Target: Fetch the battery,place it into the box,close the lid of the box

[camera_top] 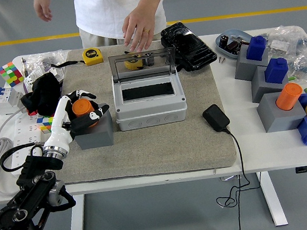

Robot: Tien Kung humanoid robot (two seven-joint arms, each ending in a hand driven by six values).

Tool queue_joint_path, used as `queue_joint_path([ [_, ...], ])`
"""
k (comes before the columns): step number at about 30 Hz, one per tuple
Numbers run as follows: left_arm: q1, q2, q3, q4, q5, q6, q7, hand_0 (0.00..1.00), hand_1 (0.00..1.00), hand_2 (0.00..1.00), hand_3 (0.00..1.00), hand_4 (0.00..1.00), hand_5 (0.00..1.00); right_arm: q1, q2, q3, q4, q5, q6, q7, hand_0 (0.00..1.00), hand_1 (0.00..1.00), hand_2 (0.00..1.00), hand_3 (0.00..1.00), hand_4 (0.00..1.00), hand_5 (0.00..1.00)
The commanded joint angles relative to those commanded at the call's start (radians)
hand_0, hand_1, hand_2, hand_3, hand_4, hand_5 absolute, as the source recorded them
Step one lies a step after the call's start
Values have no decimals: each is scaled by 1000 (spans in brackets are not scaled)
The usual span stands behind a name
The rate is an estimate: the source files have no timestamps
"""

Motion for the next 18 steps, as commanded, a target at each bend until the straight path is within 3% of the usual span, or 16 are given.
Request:
queue_joint_path([
  [5,-9,-15,6,19,-32,13,-26,213,220,222,254,718,2,0,0,-1,0,0,0,0,546,601,591,543,920,482],
  [6,-11,-17,7,22,-37,15,-31,161,126,146,188,561,2,0,0,-1,0,0,0,0,546,601,591,544,920,482],
  [18,-22,-21,17,-12,-24,22,-52,152,115,142,193,587,2,3,-2,-8,1,2,-1,1,546,601,591,543,921,483],
])
